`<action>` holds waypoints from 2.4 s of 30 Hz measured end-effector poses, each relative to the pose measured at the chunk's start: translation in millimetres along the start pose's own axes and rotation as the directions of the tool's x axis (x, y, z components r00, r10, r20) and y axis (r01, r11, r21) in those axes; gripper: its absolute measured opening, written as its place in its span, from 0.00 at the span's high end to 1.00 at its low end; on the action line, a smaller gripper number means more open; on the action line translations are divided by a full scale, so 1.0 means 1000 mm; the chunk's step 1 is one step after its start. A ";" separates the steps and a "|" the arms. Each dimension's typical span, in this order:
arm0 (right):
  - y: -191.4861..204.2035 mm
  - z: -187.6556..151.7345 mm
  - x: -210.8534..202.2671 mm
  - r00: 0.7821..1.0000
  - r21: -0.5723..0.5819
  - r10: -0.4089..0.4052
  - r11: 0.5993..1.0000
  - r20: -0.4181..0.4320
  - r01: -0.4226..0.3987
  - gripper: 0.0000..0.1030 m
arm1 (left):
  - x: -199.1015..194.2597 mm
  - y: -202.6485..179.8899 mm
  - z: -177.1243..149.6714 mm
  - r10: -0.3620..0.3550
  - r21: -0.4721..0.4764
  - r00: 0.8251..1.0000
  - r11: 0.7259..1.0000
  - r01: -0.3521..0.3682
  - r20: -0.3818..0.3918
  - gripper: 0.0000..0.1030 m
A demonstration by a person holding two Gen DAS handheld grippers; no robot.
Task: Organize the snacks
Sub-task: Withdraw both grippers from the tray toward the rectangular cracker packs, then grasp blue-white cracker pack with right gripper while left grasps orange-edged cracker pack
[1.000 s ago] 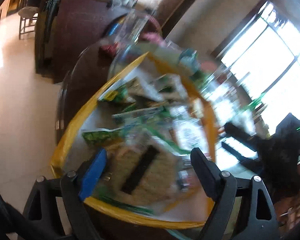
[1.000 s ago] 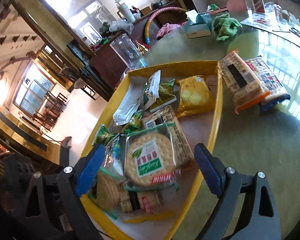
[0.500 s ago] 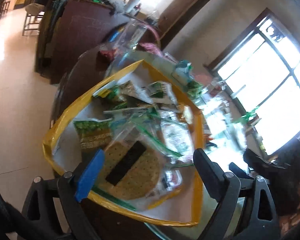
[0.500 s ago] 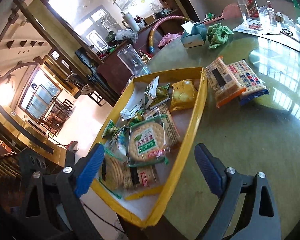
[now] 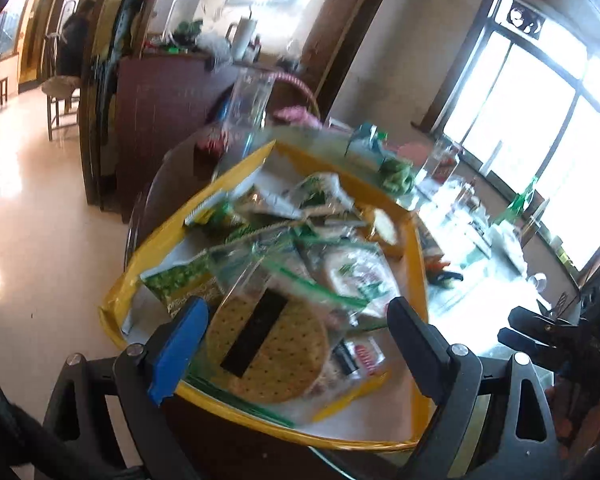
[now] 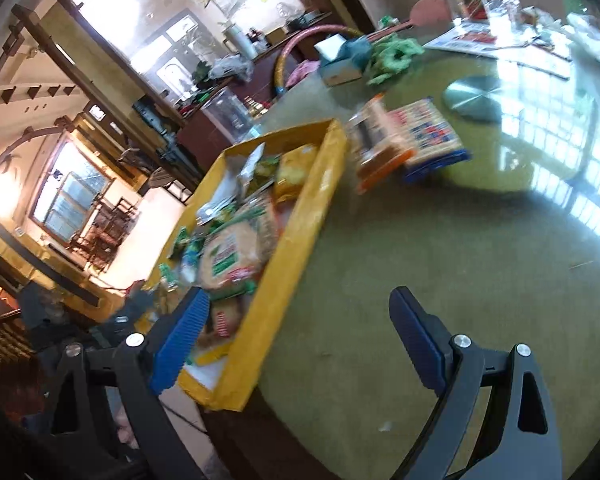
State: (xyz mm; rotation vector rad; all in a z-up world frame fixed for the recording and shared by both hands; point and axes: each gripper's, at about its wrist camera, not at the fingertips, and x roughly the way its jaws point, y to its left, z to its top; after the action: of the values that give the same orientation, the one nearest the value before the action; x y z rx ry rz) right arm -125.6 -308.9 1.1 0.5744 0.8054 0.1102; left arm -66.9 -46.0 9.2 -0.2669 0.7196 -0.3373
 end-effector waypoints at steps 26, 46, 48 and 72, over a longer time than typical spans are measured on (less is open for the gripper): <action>-0.094 0.158 0.113 0.946 -0.035 -0.281 0.960 -0.162 0.279 0.29 | 0.014 -0.079 0.021 -0.135 0.146 0.988 0.979 0.145 -0.079 0.11; -0.121 0.128 0.055 0.959 -0.092 -0.243 0.969 -0.145 0.231 0.29 | 0.045 -0.152 0.038 -0.128 0.224 0.975 0.960 0.167 -0.180 0.11; -0.114 0.133 0.073 0.956 -0.154 -0.236 0.965 -0.175 0.210 0.29 | 0.055 -0.157 0.044 -0.105 0.210 0.973 0.966 0.148 -0.206 0.11; -0.160 0.063 -0.007 0.908 -0.072 -0.404 0.915 -0.115 0.398 0.44 | 0.275 -0.250 0.056 0.360 0.399 0.805 0.901 -0.168 -0.472 0.29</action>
State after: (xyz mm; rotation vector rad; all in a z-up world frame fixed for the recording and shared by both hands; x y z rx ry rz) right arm -105.0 -474.0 -43.8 0.3487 1.0289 -0.2148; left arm 111.7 -374.4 -26.1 0.2803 1.2247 -0.2572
